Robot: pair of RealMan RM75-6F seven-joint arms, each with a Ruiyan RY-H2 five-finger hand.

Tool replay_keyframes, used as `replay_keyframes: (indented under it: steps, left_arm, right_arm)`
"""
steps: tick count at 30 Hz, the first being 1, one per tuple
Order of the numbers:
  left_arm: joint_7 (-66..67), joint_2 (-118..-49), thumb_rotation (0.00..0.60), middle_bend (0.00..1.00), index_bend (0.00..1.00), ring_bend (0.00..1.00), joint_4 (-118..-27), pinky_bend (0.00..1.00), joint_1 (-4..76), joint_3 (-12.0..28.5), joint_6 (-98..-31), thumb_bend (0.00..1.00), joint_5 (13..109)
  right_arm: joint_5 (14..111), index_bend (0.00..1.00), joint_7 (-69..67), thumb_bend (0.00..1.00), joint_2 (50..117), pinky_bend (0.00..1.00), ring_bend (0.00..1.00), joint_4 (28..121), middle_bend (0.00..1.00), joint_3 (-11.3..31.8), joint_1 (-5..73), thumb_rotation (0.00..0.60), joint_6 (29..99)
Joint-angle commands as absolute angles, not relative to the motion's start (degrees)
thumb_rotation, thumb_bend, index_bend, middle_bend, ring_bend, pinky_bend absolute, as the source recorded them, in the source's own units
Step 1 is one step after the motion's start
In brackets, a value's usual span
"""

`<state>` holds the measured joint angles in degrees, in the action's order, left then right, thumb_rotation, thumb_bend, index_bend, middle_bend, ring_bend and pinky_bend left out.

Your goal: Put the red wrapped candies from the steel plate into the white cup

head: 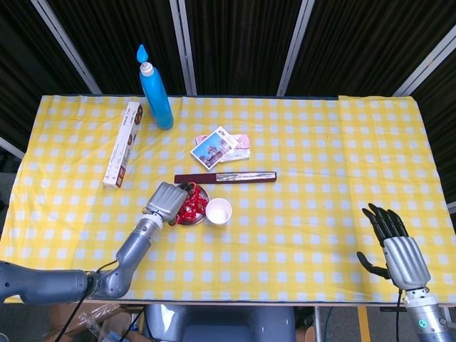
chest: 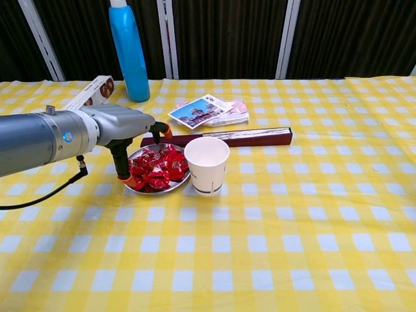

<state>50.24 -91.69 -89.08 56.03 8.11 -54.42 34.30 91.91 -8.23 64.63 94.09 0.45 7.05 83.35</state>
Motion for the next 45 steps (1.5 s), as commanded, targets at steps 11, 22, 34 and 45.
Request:
replay_keyframes:
  steps: [11, 22, 34, 45]
  left_arm:
    - [50.4, -94.7, 0.6, 0.25, 0.22, 0.86, -85.4, 0.96, 58.3, 7.5, -54.5, 0.19, 31.4]
    - [49.7, -96.3, 0.6, 0.46, 0.39, 0.87, -83.1, 0.97, 59.0, 6.9, -55.2, 0.33, 32.3]
    - [47.7, -97.7, 0.6, 0.65, 0.54, 0.88, -79.8, 0.97, 58.5, 6.8, -56.4, 0.44, 35.0]
    - [45.7, -97.2, 0.6, 0.69, 0.57, 0.89, -79.4, 0.97, 57.5, 7.2, -57.0, 0.45, 37.8]
  right_arm:
    - [91.8, 0.0, -8.4, 0.39, 64.5, 0.0, 0.0, 94.3, 0.0, 0.4, 7.0, 0.6, 83.2]
    - [91.7, 0.0, -8.5, 0.39, 64.5, 0.0, 0.0, 94.3, 0.0, 0.5, 7.1, 0.6, 83.0]
    - [91.7, 0.0, -8.5, 0.39, 64.6, 0.0, 0.0, 94.4, 0.0, 0.5, 7.1, 0.6, 83.1]
    - [91.7, 0.0, -8.5, 0.39, 64.6, 0.0, 0.0, 94.4, 0.0, 0.6, 7.0, 0.6, 83.3]
